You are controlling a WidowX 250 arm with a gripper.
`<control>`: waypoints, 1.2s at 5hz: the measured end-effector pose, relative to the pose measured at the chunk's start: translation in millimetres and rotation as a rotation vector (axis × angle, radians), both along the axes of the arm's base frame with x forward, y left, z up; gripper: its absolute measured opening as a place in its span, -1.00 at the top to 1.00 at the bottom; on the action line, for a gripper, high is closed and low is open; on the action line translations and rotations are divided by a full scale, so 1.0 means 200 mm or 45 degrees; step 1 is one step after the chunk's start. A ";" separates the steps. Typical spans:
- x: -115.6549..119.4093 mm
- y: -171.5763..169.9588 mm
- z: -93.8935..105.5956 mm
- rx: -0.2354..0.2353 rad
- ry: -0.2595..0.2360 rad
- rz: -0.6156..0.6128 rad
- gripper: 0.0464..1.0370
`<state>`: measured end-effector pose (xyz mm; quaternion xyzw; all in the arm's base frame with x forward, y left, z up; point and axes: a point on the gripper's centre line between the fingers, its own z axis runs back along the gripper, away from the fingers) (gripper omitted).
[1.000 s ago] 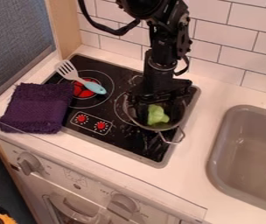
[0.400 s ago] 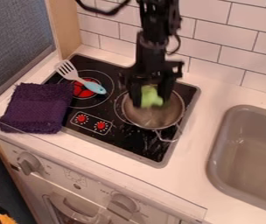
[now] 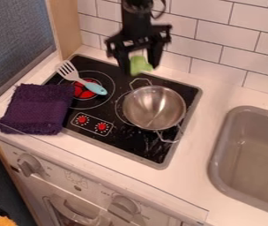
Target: Move the green object above the left burner
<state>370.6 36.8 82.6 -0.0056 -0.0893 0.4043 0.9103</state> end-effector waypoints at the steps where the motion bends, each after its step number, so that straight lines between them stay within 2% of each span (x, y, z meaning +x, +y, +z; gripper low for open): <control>1: 0.06 0.12 -0.08 -0.014 0.029 0.017 -0.43; 2: 0.10 0.19 -0.18 -0.049 0.057 0.015 -0.43; 3: 0.15 0.24 -0.24 -0.040 0.086 0.004 -0.43; 4: 0.16 0.24 -0.33 -0.050 0.142 -0.005 -0.57; 5: 0.18 0.25 -0.30 -0.053 0.160 -0.010 -0.93; 6: 0.17 0.25 -0.30 -0.052 0.178 -0.036 -0.93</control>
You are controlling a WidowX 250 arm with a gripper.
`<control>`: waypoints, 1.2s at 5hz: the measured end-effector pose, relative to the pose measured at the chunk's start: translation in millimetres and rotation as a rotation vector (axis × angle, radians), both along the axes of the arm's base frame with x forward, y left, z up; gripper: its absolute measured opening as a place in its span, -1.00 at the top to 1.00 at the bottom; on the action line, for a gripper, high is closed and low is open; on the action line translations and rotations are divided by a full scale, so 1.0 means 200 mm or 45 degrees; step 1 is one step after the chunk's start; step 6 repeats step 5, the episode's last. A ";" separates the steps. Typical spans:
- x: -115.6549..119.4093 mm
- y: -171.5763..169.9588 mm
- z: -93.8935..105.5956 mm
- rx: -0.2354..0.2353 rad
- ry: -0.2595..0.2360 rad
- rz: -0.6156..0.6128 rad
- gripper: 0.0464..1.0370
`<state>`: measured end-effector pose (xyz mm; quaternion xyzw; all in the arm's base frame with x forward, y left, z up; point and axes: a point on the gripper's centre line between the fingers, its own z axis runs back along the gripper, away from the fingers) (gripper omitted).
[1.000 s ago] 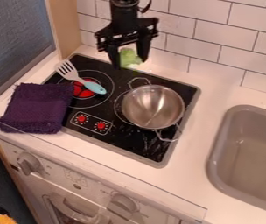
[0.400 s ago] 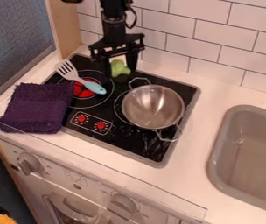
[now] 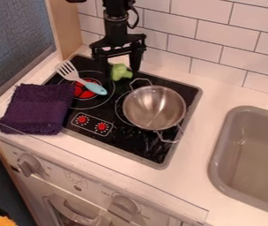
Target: Move the green object above the left burner
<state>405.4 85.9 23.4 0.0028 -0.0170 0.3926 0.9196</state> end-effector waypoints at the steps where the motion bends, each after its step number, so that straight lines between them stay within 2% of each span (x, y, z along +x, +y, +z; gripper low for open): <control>1: -0.01 0.01 0.02 0.030 0.026 -0.024 -0.93; 2: -0.01 -0.02 0.08 0.085 0.080 -0.093 -0.93; 3: 0.00 -0.03 0.26 0.110 -0.015 -0.096 -0.93; 4: -0.04 -0.04 0.39 0.119 -0.069 -0.075 -0.93; 6: -0.04 -0.04 0.39 0.119 -0.071 -0.075 -0.93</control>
